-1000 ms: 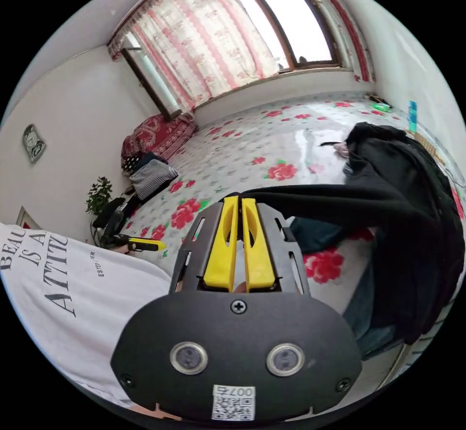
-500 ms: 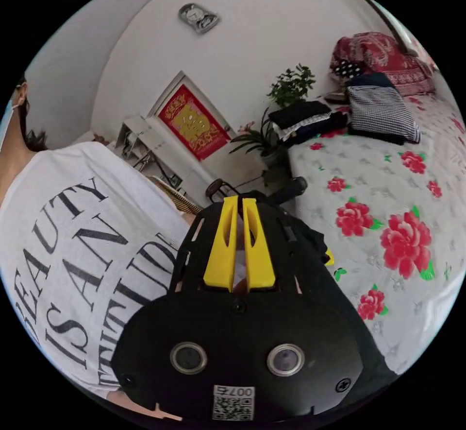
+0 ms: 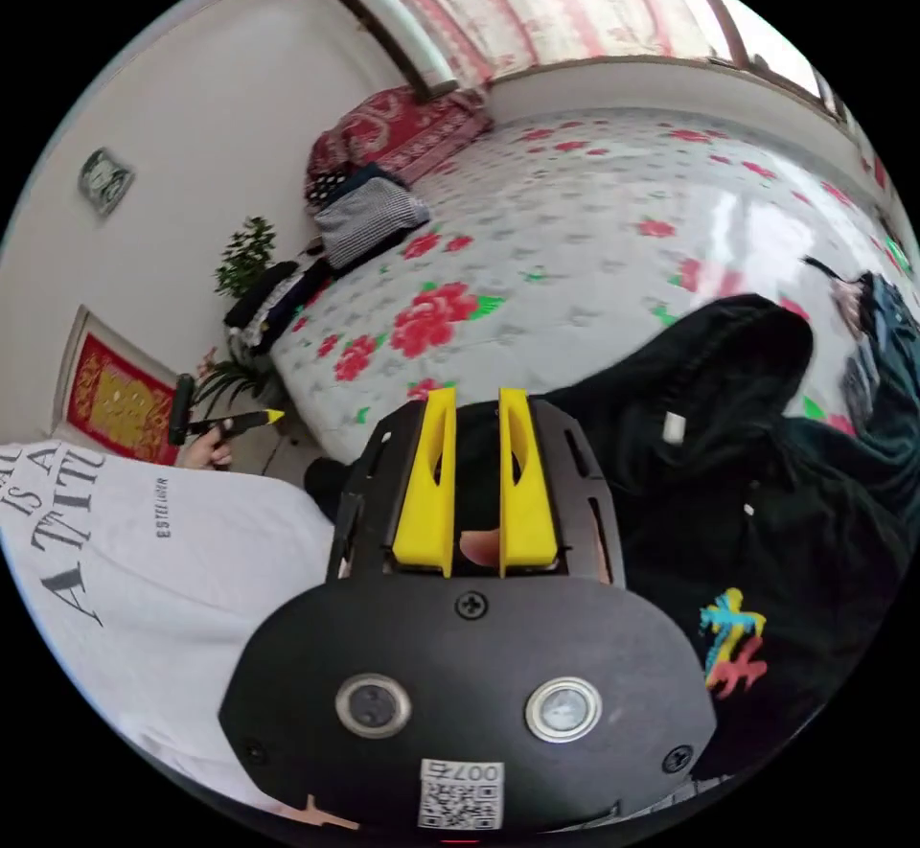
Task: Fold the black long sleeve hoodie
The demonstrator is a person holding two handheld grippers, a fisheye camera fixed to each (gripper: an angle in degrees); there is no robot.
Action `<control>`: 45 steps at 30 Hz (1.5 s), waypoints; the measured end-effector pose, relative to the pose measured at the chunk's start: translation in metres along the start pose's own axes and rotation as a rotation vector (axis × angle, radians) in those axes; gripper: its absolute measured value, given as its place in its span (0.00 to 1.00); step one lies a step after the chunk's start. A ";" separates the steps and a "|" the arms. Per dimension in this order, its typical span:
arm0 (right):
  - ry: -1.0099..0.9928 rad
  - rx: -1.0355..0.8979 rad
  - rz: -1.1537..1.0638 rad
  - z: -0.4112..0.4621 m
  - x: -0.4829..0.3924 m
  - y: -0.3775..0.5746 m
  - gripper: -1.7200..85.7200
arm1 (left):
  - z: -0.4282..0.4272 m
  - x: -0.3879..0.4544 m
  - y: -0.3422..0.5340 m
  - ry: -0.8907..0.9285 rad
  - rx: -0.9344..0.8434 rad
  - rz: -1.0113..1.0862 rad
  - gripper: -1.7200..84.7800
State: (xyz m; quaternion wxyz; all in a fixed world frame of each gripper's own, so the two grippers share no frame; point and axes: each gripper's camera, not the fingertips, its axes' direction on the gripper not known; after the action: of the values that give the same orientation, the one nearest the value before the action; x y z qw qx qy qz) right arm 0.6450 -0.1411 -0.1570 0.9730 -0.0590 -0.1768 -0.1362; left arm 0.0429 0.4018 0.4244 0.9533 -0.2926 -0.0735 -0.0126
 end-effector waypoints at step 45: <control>0.443 0.420 -0.072 -0.211 0.071 0.036 0.03 | -0.019 0.311 0.049 0.058 0.063 0.322 0.01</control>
State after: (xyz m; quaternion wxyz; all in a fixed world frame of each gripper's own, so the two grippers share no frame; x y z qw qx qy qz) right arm 0.7881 -0.1581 -0.3305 0.9733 0.1810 0.0133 -0.1408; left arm 0.3566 0.4377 0.4279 0.9534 -0.2704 0.0016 0.1343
